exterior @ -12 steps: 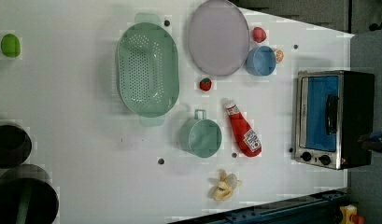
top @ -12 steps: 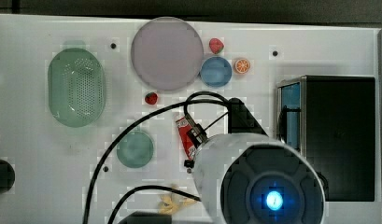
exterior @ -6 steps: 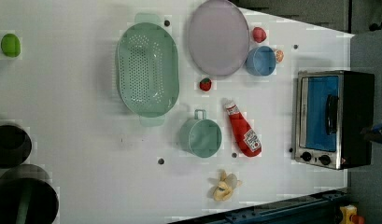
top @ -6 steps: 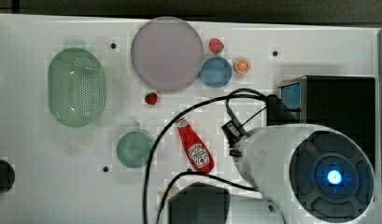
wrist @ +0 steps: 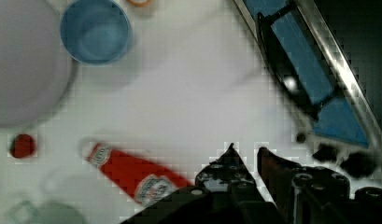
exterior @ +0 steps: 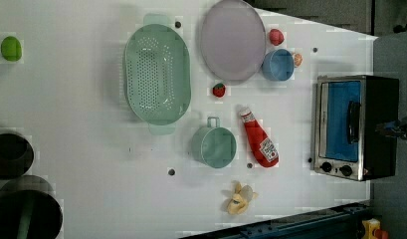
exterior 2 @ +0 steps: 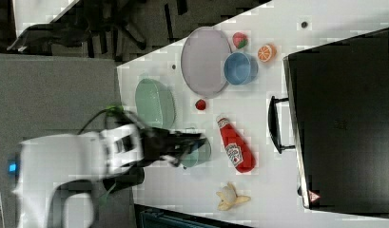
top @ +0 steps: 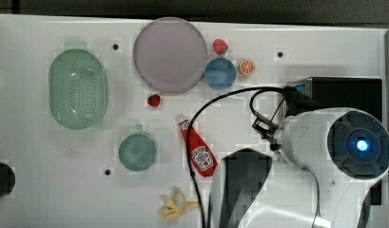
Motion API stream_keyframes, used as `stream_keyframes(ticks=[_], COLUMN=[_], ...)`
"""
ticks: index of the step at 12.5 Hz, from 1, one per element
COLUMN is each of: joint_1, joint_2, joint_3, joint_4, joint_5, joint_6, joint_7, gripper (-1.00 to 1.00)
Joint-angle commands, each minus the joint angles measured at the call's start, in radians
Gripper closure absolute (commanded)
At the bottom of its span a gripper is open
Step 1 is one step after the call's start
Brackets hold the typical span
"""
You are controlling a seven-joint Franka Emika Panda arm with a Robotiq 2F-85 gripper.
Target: Flap open oven.
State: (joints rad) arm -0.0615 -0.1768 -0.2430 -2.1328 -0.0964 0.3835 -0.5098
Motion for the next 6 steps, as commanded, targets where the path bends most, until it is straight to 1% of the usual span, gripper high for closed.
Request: stream_keyframes(ticks=[1, 3, 6], joint_1=[-0.027, -0.031, -0.032], joint_2=[0.019, 0.062, 0.13], joint_3=[-0.075, -0.114, -0.16], joint_4=[-0.053, -0.054, -0.055], joint_5=[0.005, 0.005, 0.005], joint_6=[0.104, 0.183, 0.262], joint_7=[-0.428, -0.578, -0.606], gripper=[0.65, 0.65, 0.65])
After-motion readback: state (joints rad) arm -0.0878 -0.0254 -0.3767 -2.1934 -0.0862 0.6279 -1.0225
